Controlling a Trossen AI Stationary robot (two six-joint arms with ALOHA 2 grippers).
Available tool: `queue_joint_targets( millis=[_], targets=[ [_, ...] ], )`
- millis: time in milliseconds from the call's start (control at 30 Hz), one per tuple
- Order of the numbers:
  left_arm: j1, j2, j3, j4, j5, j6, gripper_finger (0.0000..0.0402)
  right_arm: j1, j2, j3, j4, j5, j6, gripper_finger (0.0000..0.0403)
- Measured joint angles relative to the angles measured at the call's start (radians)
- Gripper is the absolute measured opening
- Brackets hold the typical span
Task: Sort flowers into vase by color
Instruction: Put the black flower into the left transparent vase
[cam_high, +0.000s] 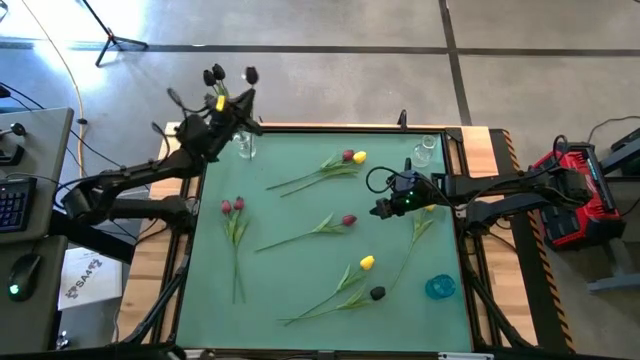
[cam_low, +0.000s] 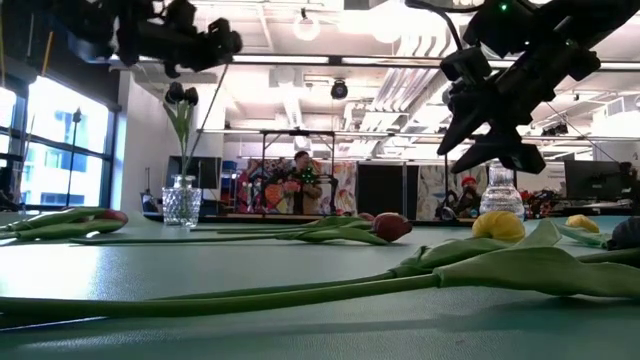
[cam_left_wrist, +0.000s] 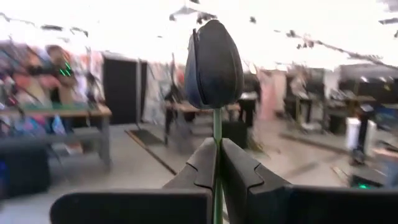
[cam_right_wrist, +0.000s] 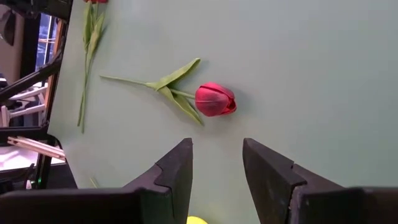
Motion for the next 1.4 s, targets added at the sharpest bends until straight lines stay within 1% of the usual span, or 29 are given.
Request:
queue_joint_targets(
  millis=[67, 167, 267, 333, 433, 667, 867, 1033, 1267, 1400],
  targets=[
    [0.029, 0.0, -0.038, 0.078, -0.001, 0.01, 0.0, 0.0, 0.0, 0.0, 0.006, 0.002, 0.001, 0.013],
    [0.066, 0.0, -0.076, 0.149, -0.005, 0.013, 0.0, 0.0, 0.0, 0.0, 0.014, 0.002, 0.001, 0.013],
    [0.093, 0.0, -0.085, 0.19, -0.009, 0.015, 0.0, 0.0, 0.0, 0.0, 0.016, 0.002, 0.009, 0.013],
    [0.105, 0.0, -0.085, 0.215, -0.011, 0.053, 0.0, 0.0, 0.0, 0.0, 0.016, 0.002, 0.012, 0.013],
    [0.117, 0.0, -0.08, 0.229, -0.013, 0.121, 0.0, 0.0, 0.0, 0.0, 0.016, 0.002, 0.012, 0.013],
    [0.153, 0.0, -0.063, 0.228, 0.0, 0.175, 0.0, -0.007, 0.0, 0.0, 0.016, 0.001, 0.012, 0.013],
    [0.2, 0.001, -0.063, 0.228, 0.048, 0.176, 0.0, -0.046, 0.0, 0.0, 0.016, -0.009, 0.012, 0.013],
    [0.228, 0.031, -0.063, 0.261, 0.086, 0.165, 0.0, -0.069, 0.0, 0.0, 0.035, -0.018, 0.009, 0.013],
    [0.232, 0.142, -0.063, 0.41, 0.092, 0.112, 0.0, -0.072, 0.0, 0.0, 0.038, -0.026, 0.017, 0.013],
    [0.231, 0.184, -0.063, 0.498, 0.087, 0.051, 0.0, -0.065, 0.0, 0.0, 0.039, -0.028, 0.028, 0.013]
  ],
)
